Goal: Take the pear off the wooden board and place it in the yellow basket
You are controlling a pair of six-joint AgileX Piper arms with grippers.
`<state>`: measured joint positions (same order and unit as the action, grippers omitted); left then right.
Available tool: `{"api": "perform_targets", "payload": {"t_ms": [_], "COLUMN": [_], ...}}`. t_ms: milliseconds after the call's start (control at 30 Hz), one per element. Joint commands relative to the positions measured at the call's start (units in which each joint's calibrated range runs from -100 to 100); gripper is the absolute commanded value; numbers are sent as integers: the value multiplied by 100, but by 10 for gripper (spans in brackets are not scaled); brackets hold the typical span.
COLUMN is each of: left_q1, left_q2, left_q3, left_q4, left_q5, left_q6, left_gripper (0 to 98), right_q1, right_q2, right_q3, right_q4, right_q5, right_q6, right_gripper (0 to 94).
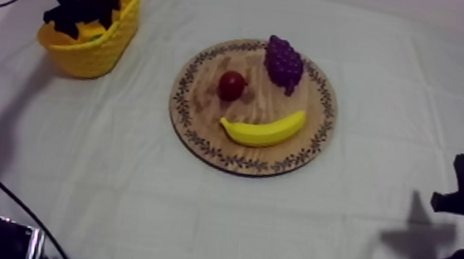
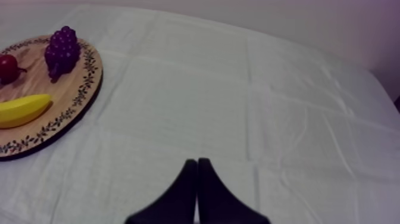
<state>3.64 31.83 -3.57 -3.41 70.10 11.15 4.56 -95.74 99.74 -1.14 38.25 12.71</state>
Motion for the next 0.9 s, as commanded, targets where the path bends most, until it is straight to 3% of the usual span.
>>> {"api": "perform_targets", "payload": {"t_ms": [0, 67, 167, 267, 433, 667, 867], "left_q1": [7, 27, 66, 122, 317, 561, 659], "left_q2": [-112, -315, -774, -1412, -2820, -5239, -7303], "left_q3": [35, 114, 339, 679, 1646, 3771, 5648], "left_q4": [2, 0, 9, 24, -156, -404, -750], "left_q5": [-51, -113, -215, -323, -784, -2038, -2753], "left_q6": [-28, -65, -143, -233, -189, -343, -115], "left_gripper": [662, 540, 220, 76, 14, 1, 0], "right_q1": [3, 3, 3, 3, 3, 3, 3], "right_q2": [-2, -2, -2, -2, -2, -2, -2], "right_q3": [4, 4, 4, 4, 4, 4, 4], "right_q4": [0, 0, 0, 0, 0, 0, 0], "right_q5": [-2, -2, -2, -2, -2, -2, -2], "right_q6": [0, 1, 1, 1, 1, 1, 1], "right_gripper": [3, 3, 3, 3, 3, 3, 3]}}
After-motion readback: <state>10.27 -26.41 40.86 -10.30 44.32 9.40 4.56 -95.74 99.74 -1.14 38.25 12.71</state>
